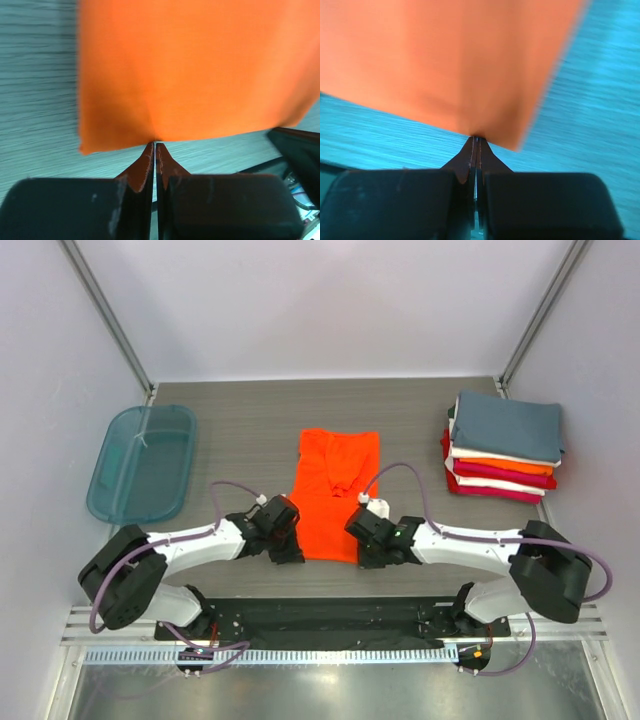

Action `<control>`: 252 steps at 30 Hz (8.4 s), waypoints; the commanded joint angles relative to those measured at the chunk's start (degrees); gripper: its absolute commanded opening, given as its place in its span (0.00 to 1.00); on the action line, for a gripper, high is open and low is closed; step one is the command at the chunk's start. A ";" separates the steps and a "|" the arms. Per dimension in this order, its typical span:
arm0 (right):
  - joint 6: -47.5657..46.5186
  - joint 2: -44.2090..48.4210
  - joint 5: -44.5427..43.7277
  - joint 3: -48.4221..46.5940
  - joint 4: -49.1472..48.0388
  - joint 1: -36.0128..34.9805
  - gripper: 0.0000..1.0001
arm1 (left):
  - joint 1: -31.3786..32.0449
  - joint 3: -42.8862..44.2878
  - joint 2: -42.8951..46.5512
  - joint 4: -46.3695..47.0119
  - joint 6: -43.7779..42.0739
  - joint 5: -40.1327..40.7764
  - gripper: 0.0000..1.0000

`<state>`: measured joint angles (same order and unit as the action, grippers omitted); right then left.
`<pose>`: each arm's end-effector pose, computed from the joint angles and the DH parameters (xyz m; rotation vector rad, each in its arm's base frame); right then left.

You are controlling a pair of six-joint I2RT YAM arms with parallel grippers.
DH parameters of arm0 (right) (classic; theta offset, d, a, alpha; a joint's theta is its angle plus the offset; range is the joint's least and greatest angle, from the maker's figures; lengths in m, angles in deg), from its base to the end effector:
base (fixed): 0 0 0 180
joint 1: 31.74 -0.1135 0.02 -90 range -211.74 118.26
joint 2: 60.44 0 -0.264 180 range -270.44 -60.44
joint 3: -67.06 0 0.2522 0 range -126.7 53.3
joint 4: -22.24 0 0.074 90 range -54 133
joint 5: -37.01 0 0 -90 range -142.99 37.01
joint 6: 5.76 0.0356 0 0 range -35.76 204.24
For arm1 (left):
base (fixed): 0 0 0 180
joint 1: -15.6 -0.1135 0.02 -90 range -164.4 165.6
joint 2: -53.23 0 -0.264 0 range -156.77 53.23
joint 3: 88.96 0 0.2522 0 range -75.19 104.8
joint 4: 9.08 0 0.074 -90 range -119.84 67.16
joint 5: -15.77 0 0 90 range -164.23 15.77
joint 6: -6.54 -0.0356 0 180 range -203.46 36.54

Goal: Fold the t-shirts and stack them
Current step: Fold the tshirt, then neatly place the folded tshirt to the corner

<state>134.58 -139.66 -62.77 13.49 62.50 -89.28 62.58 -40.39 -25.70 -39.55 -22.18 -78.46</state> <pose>0.1353 0.2014 0.1641 -0.1221 2.7366 0.3345 0.1620 -0.1775 0.1495 -0.3251 2.8098 -0.6576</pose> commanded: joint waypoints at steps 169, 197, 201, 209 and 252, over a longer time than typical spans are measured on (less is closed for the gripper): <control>-18.26 8.05 -7.63 -22.14 13.68 25.97 0.01 | -18.32 23.98 3.80 -18.71 -11.44 -14.84 0.01; -24.51 -40.06 17.33 -54.63 -9.96 42.60 0.82 | -36.17 49.68 -36.21 -0.17 -13.29 -22.23 0.77; -24.16 -36.36 19.45 -46.51 -16.38 43.39 0.79 | -34.77 46.15 -34.45 2.11 -14.52 -21.88 0.76; -22.49 -34.16 24.98 -33.60 -23.24 43.65 0.66 | -31.25 39.55 -34.35 10.12 -13.20 -20.02 0.67; -19.85 -31.61 22.79 -24.08 -27.20 44.62 0.52 | -28.26 34.97 -34.26 10.56 -16.80 -11.50 0.47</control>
<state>114.93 -169.17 -40.02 -8.98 34.39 -45.00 34.58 -7.49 -58.69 -27.84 -37.51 -91.77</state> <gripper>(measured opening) 0.527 0.472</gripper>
